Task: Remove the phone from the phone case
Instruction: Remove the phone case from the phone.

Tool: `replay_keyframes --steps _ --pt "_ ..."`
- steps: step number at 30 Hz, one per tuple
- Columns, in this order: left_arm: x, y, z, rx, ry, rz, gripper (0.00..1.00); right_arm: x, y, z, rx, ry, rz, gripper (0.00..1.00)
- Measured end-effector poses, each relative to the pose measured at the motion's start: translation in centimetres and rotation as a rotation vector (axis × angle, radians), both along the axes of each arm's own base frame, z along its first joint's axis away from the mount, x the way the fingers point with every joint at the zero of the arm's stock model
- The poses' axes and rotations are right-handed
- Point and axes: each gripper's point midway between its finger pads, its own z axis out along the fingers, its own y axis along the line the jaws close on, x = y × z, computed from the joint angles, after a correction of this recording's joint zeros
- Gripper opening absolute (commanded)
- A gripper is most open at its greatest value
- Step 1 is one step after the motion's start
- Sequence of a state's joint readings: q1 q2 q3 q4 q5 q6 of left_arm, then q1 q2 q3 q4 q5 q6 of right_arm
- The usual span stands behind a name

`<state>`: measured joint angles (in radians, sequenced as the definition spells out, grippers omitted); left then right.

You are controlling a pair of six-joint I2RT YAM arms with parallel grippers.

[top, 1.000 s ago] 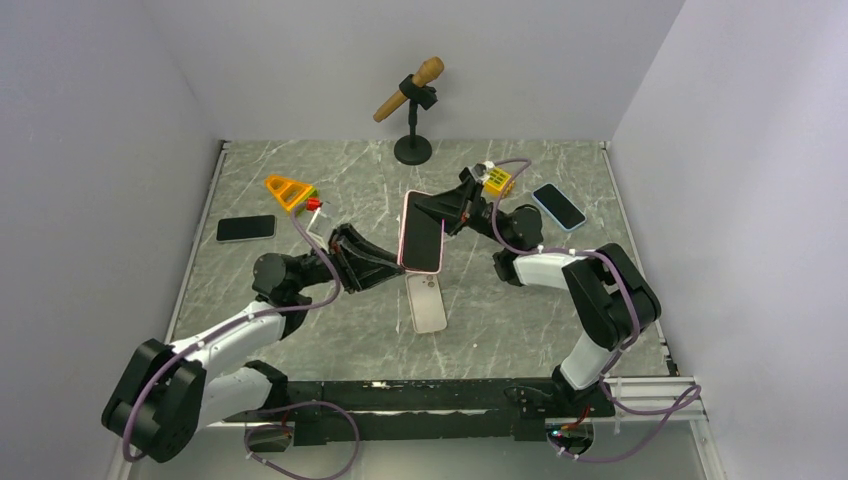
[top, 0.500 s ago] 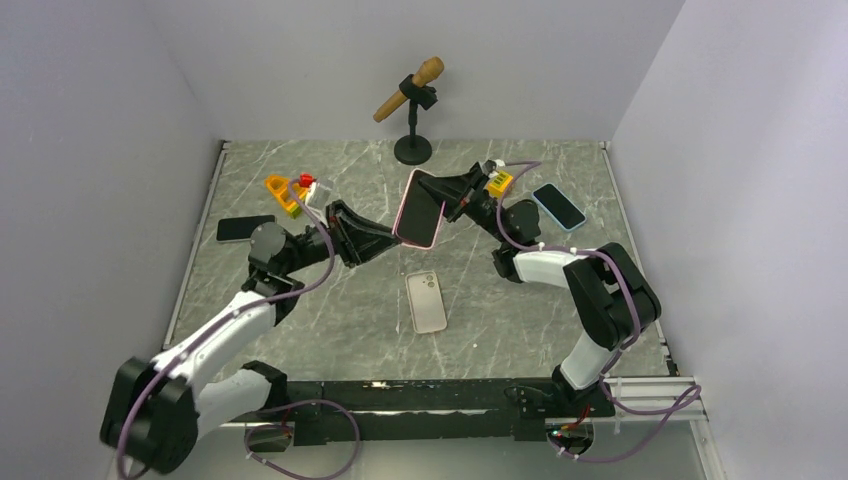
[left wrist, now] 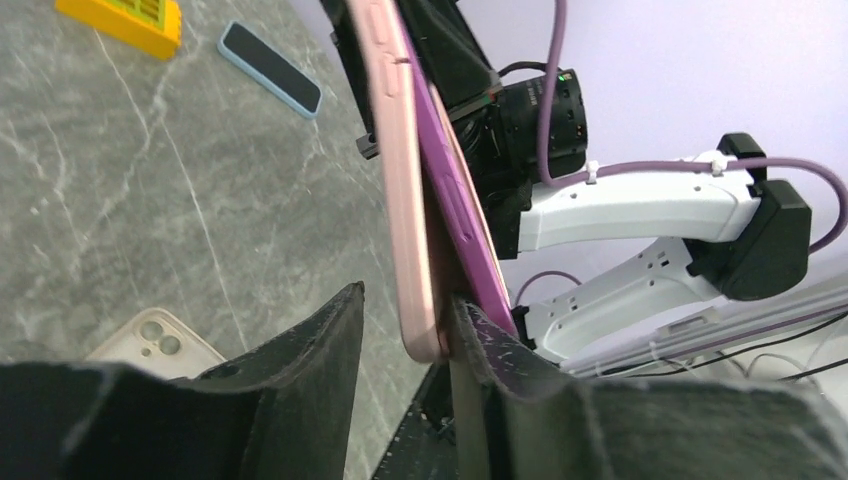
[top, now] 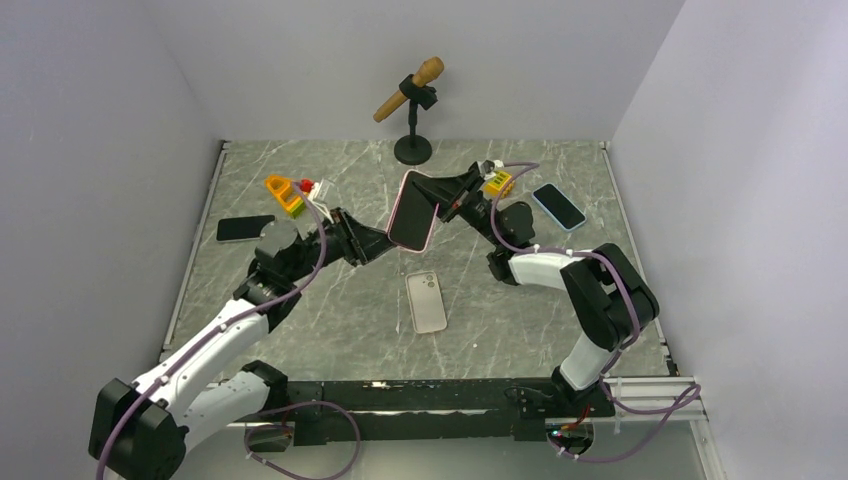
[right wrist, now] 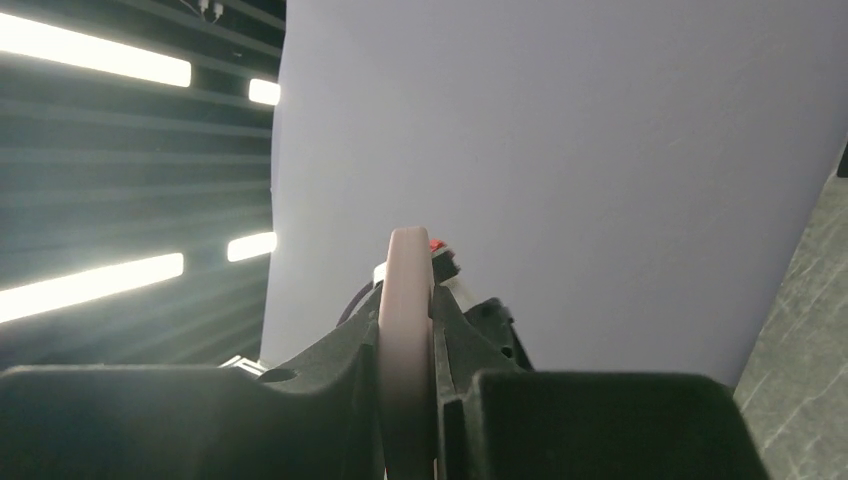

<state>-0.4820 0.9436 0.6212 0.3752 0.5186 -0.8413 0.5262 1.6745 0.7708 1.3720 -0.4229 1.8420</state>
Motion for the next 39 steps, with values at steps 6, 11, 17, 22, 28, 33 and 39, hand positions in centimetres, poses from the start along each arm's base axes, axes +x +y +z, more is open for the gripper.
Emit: replay_keyframes --steps 6,11,17,22,28,33,39 --pt "0.1 -1.0 -2.1 -0.004 0.135 -0.037 0.47 -0.6 1.1 0.3 -0.027 -0.069 -0.006 0.00" --pt "-0.6 -1.8 -2.8 0.001 0.174 -0.078 0.31 -1.2 1.9 0.5 -0.049 -0.129 -0.010 0.00" --pt "-0.6 -2.2 -2.9 0.011 0.152 -0.091 0.00 -1.1 2.0 0.2 -0.071 -0.159 -0.032 0.00" --pt "1.3 -2.1 -3.8 0.117 0.109 0.039 0.00 0.3 1.7 -0.4 -0.073 -0.128 -0.086 0.00" --pt "5.1 -0.9 -5.1 0.259 0.034 0.312 0.00 3.3 0.7 -3.0 -0.012 0.078 -0.156 0.00" --pt "6.2 -0.6 -6.5 0.358 -0.032 0.365 0.00 4.6 0.3 -5.8 -0.012 0.203 -0.199 0.00" --pt "4.6 -0.2 -4.9 0.335 -0.072 0.300 0.59 3.6 0.7 -5.7 -0.004 0.210 -0.131 0.00"
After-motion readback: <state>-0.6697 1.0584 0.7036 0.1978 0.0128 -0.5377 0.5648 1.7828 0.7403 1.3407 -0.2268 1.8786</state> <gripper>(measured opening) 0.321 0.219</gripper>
